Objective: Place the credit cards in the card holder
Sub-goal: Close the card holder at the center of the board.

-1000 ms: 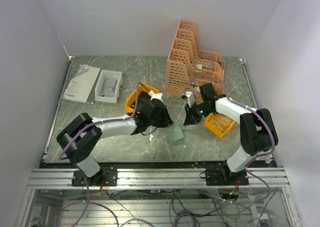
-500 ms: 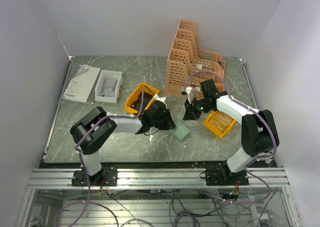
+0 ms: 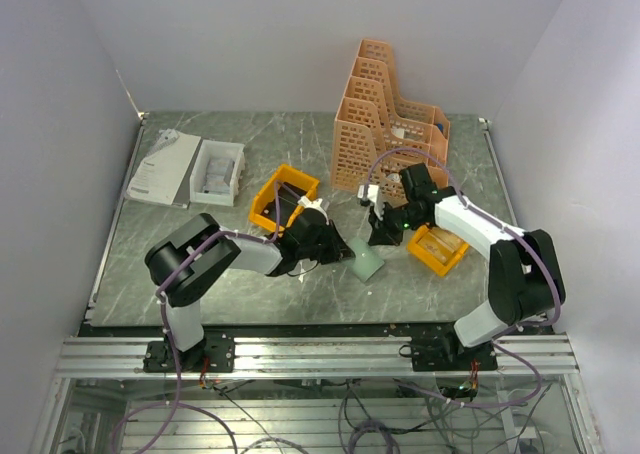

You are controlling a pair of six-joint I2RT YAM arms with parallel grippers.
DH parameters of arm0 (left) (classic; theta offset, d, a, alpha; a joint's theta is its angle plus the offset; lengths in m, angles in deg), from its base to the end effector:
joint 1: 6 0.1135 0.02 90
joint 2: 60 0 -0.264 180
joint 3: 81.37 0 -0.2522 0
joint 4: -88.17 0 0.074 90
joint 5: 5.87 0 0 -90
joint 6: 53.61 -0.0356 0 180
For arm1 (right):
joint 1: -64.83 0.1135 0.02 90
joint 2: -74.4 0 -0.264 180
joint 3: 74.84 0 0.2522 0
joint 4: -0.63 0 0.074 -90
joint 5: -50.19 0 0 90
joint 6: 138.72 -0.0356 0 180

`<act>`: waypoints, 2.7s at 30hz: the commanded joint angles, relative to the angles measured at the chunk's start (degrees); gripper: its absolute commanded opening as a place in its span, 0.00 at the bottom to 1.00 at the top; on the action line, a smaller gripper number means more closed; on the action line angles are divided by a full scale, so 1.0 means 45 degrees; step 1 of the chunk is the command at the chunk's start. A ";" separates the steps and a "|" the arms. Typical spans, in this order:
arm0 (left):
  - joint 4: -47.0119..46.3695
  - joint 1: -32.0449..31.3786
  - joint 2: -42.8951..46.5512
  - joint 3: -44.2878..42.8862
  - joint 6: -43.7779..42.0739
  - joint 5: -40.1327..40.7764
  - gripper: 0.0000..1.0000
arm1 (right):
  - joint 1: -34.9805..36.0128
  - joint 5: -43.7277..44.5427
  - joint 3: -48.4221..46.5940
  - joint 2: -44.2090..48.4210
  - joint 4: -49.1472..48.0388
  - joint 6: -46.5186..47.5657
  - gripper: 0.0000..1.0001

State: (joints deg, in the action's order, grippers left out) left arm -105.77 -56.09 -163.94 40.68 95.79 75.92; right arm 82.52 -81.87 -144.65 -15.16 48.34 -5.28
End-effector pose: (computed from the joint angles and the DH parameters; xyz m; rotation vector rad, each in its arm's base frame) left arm 0.2216 -0.2728 0.1304 -0.0999 2.4033 -1.1864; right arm 0.2727 0.1120 0.1995 -1.4272 2.0423 0.8208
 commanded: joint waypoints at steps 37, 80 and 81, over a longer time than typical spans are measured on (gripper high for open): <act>-0.0507 -0.0333 -0.0520 0.0395 0.0160 -0.0120 0.12 | 0.2122 0.1115 0.0738 -0.0029 0.0952 0.2277 0.00; -0.2161 -0.1090 -0.0817 0.0933 0.0280 0.0223 0.07 | 0.1376 0.0327 0.0757 0.0093 0.1327 0.3056 0.00; -0.2164 -0.1096 -0.0817 0.0915 0.0278 0.0222 0.07 | 0.1365 0.0371 0.0757 0.0092 0.1327 0.3080 0.00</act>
State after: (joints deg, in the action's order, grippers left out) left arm -115.48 -61.03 -165.30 45.06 97.67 75.81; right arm 88.40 -78.27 -141.83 -14.68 52.43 7.88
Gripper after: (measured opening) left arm 0.077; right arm 0.007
